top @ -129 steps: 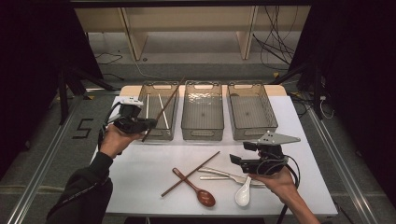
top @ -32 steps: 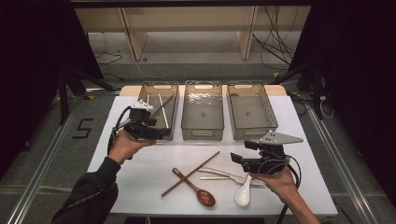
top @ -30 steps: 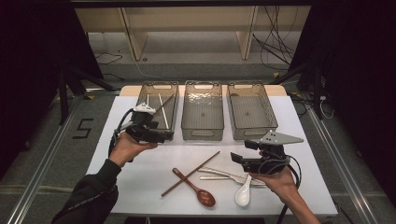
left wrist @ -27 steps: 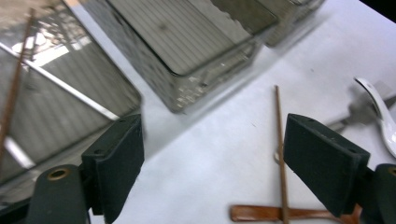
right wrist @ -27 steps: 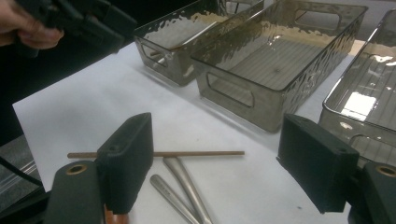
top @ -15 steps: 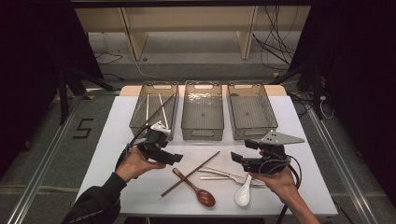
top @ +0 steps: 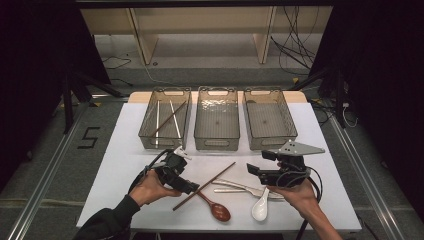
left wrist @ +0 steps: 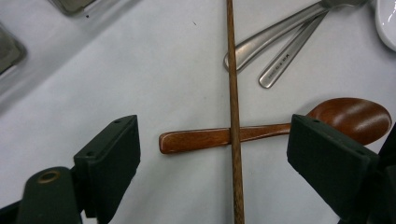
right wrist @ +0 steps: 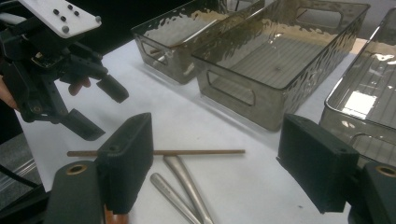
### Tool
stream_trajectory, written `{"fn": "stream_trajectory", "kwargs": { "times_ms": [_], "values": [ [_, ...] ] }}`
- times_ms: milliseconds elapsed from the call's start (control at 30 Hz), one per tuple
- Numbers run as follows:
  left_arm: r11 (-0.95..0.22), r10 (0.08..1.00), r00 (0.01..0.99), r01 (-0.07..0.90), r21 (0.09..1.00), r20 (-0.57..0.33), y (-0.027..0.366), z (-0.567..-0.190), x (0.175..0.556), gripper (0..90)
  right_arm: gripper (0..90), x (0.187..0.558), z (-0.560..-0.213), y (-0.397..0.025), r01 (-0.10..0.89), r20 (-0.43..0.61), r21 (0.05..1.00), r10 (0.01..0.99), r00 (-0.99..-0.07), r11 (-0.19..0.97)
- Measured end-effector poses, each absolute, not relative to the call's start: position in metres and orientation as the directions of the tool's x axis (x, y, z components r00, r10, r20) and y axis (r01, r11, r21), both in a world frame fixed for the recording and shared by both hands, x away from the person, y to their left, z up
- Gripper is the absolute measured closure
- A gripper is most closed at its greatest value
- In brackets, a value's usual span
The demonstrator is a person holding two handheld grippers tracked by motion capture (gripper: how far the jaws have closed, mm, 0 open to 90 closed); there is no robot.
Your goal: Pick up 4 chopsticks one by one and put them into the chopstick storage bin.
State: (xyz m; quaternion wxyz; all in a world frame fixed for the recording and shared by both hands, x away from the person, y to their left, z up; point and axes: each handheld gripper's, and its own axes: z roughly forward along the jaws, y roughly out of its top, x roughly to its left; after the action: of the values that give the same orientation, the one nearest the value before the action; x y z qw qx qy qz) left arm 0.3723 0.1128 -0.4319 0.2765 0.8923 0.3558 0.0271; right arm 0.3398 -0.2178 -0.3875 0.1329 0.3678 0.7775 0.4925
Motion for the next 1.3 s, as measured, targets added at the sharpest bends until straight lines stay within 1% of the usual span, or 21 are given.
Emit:
{"fn": "stream_trajectory", "kwargs": {
  "times_ms": [167,367,533,800,1033,1300],
  "values": [
    [-0.618,0.64,0.757,0.611,0.495,-0.134,0.111,-0.436,0.369,17.7,27.4,0.339,-0.387,-0.218,0.439,0.153,0.864,0.703,-0.695,0.246],
    [-0.658,0.624,0.773,0.601,0.453,-0.12,0.107,-0.444,0.365,23.6,27.4,0.34,-0.388,-0.218,0.444,0.154,0.861,0.704,-0.693,0.249],
    [-0.7,0.601,0.792,0.585,0.41,-0.105,0.105,-0.448,0.36,32.2,27.4,0.34,-0.388,-0.218,0.44,0.149,0.861,0.703,-0.696,0.253],
    [-0.733,0.584,0.804,0.58,0.357,-0.107,0.1,-0.457,0.357,46.8,27.4,0.34,-0.388,-0.219,0.443,0.151,0.86,0.705,-0.693,0.251],
    [-0.743,0.57,0.813,0.573,0.346,-0.122,0.099,-0.46,0.359,58.1,27.4,0.341,-0.389,-0.219,0.442,0.149,0.861,0.704,-0.694,0.253],
    [-0.749,0.561,0.818,0.568,0.341,-0.129,0.098,-0.465,0.36,67.3,27.4,0.341,-0.39,-0.218,0.443,0.15,0.859,0.703,-0.695,0.255]
  ]
}}
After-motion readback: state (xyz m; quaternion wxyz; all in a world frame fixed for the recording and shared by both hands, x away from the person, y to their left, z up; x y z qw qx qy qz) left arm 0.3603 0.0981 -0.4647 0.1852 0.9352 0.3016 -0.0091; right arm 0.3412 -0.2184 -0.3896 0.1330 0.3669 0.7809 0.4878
